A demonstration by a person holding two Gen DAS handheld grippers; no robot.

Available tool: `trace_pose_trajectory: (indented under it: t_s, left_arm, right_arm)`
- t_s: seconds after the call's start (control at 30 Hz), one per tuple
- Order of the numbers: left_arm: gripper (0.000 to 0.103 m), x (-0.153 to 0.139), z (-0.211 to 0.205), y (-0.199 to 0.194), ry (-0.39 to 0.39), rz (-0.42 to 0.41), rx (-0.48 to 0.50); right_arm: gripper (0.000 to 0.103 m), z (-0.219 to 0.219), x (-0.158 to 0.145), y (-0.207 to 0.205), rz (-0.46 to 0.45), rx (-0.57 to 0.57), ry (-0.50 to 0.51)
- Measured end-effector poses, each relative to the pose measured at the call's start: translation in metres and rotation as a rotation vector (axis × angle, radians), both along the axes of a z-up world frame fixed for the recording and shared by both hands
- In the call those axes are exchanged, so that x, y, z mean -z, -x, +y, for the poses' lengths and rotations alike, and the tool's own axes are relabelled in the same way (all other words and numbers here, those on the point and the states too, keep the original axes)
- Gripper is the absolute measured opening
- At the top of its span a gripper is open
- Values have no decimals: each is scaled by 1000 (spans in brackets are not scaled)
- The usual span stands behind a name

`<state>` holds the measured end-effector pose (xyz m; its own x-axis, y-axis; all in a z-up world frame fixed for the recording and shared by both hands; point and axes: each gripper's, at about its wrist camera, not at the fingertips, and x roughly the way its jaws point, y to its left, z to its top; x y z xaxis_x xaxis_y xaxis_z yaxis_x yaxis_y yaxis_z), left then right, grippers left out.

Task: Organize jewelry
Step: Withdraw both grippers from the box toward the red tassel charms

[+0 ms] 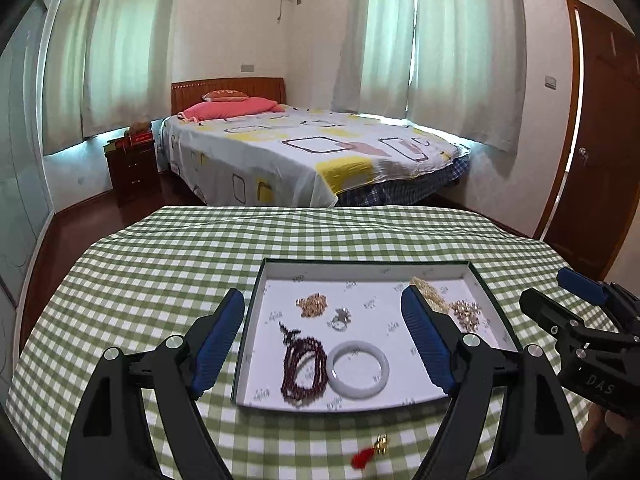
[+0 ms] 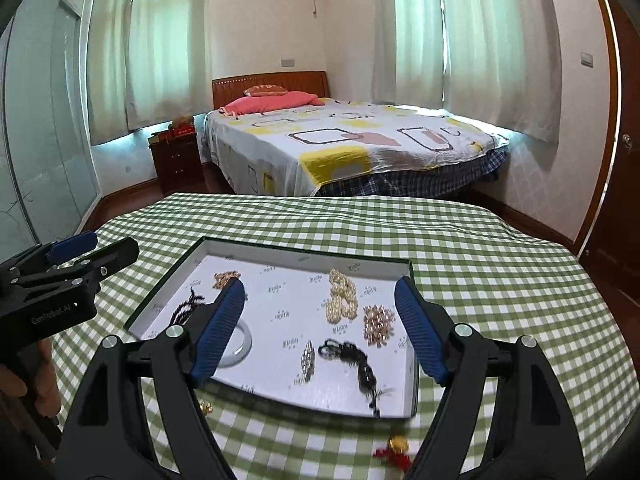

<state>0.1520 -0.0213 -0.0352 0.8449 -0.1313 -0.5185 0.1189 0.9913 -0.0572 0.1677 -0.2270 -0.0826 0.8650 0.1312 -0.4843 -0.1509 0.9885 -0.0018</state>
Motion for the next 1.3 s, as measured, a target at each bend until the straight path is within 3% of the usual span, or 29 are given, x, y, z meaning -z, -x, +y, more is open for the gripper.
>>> trace_pose_trajectory:
  t_s: [0.63, 1.2, 1.3]
  left_arm:
    - [78, 58, 4, 51, -24, 89, 14]
    - [78, 87, 4, 55, -46, 150, 4]
    - [78, 89, 6, 54, -43, 159, -1]
  right_arm:
    - [76, -17, 59, 70, 75, 29, -11]
    - [76, -59, 100, 47, 156, 142, -32]
    - [72, -62, 108, 40, 181, 145, -32]
